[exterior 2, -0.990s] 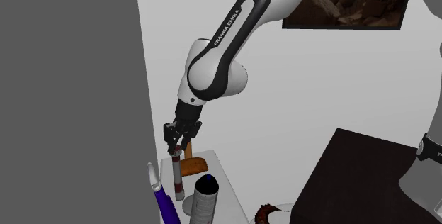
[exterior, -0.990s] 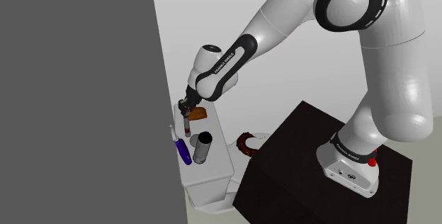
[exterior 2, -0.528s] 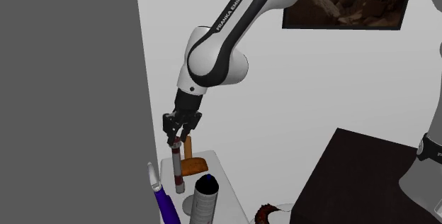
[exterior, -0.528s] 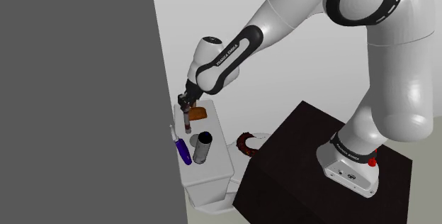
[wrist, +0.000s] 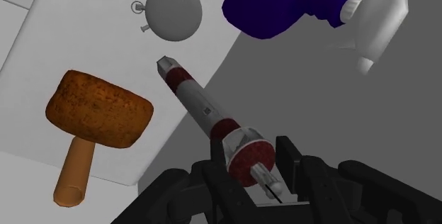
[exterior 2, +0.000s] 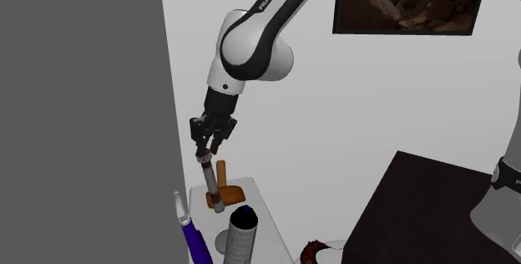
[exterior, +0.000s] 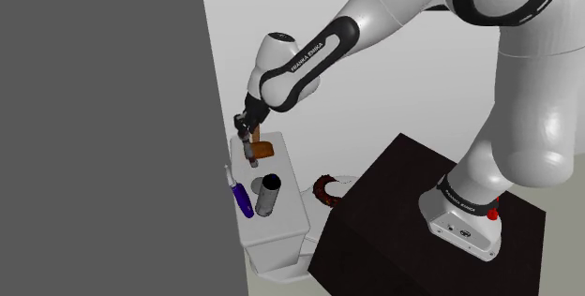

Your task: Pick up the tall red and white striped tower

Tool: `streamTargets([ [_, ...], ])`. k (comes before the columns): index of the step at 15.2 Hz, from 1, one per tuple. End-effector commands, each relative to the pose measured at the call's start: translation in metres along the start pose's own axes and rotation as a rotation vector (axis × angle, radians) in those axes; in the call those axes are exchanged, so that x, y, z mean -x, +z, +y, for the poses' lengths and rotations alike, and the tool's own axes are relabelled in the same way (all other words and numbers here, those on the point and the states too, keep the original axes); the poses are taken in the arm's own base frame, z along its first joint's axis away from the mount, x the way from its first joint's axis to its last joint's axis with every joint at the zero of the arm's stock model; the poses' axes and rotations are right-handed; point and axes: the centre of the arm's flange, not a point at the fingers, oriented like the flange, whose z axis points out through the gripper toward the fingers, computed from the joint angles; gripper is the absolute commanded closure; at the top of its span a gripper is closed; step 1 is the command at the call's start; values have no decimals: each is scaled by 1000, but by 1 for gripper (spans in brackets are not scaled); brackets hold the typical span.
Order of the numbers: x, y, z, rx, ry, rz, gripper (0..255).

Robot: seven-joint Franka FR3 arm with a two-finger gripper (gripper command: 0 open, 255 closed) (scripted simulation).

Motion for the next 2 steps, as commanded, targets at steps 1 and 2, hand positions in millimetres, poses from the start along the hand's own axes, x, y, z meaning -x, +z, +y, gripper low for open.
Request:
streamTargets([
  [1, -1, -6, -1, 0, 0, 0, 255],
  [2, -1, -6, -1, 0, 0, 0, 255],
])
